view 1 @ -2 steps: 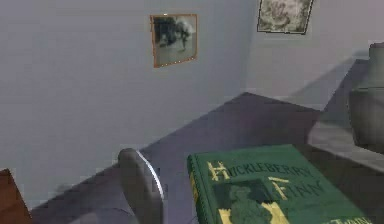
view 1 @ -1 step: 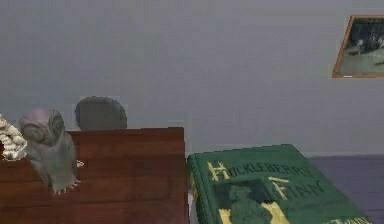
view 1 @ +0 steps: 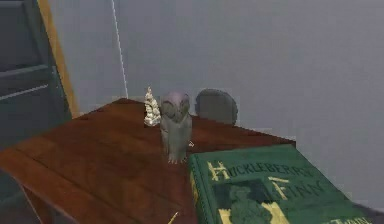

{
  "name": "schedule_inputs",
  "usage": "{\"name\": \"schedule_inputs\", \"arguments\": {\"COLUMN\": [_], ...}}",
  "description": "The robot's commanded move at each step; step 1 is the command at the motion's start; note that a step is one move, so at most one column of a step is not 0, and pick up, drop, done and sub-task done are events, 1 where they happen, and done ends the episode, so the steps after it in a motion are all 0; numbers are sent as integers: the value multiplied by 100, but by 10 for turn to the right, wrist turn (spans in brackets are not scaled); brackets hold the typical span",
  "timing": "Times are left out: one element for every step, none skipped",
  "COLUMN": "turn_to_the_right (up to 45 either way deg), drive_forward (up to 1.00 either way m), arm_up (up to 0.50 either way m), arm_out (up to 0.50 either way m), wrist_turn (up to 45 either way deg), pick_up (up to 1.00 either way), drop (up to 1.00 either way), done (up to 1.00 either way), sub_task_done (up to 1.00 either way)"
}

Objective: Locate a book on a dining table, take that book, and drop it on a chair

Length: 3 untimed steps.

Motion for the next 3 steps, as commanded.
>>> {"name": "schedule_inputs", "arguments": {"turn_to_the_right": [450,360,-450], "drive_forward": [0,0,0], "arm_up": [0,0,0], "arm_out": [0,0,0], "wrist_turn": [0,0,0], "pick_up": [0,0,0], "drop": [0,0,0], "done": [0,0,0], "sub_task_done": [0,0,0]}}
